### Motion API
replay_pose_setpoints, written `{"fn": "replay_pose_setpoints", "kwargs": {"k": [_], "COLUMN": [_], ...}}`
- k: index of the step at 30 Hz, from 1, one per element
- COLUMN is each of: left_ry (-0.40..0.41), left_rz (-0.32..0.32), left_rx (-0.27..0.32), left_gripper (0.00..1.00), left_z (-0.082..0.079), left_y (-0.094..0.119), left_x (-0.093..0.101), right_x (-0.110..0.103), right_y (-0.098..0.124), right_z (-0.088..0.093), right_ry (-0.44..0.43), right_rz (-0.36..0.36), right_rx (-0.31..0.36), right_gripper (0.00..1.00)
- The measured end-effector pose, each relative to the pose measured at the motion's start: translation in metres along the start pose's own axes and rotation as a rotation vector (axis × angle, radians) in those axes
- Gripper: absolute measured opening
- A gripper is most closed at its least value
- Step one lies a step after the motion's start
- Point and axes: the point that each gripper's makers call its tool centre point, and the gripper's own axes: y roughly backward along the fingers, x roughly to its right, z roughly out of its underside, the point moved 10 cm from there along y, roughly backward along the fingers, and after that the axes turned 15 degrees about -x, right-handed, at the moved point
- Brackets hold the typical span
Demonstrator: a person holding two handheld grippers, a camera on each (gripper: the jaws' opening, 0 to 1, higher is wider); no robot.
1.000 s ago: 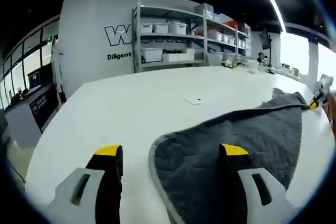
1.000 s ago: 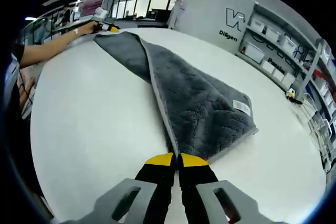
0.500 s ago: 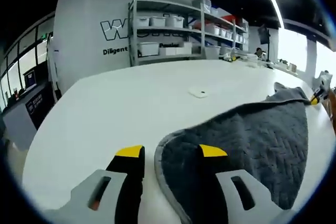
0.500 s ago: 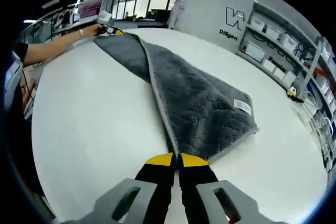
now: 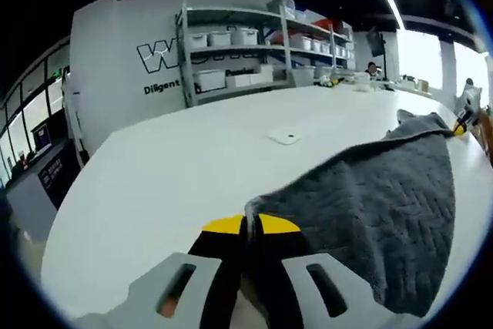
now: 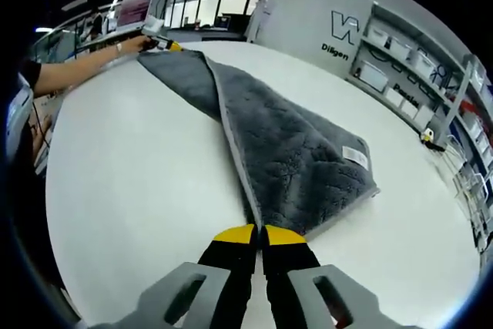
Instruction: Open the folded towel by lifting each exposed corner and separating the folded layers until the towel lies flat within the target outline without major curled edges
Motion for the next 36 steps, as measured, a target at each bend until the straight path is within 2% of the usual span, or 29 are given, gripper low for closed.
{"fn": "replay_pose_setpoints", "kwargs": {"k": [3, 6, 10, 21, 26, 36], "left_ry": [-0.008, 0.015, 0.009, -0.044, -0.064, -0.064], "left_rz": [-0.001, 0.003, 0.0, -0.029, -0.058, -0.11], "left_rx": [-0.005, 0.037, 0.066, 0.189, 0.215, 0.267], "left_gripper": [0.04, 0.04, 0.04, 0.03, 0.02, 0.02], "left_z": [0.001, -0.002, -0.005, -0.016, -0.013, 0.0], "left_y": [0.002, 0.009, 0.02, 0.073, 0.097, 0.143], "left_x": [0.003, 0.005, 0.009, 0.035, 0.051, 0.06], "right_x": [0.0, 0.0, 0.0, 0.001, 0.002, 0.014], "right_y": [0.0, 0.0, 0.0, 0.0, 0.002, 0.01], "right_z": [0.0, 0.0, 0.0, 0.002, 0.005, 0.018], "right_ry": [-0.001, 0.003, 0.004, -0.007, -0.022, -0.101], "right_rz": [-0.001, 0.002, 0.008, 0.017, 0.029, 0.075], "right_rx": [0.001, 0.001, 0.003, 0.024, 0.04, 0.071], "right_gripper": [0.0, 0.0, 0.0, 0.0, 0.0, 0.0]}}
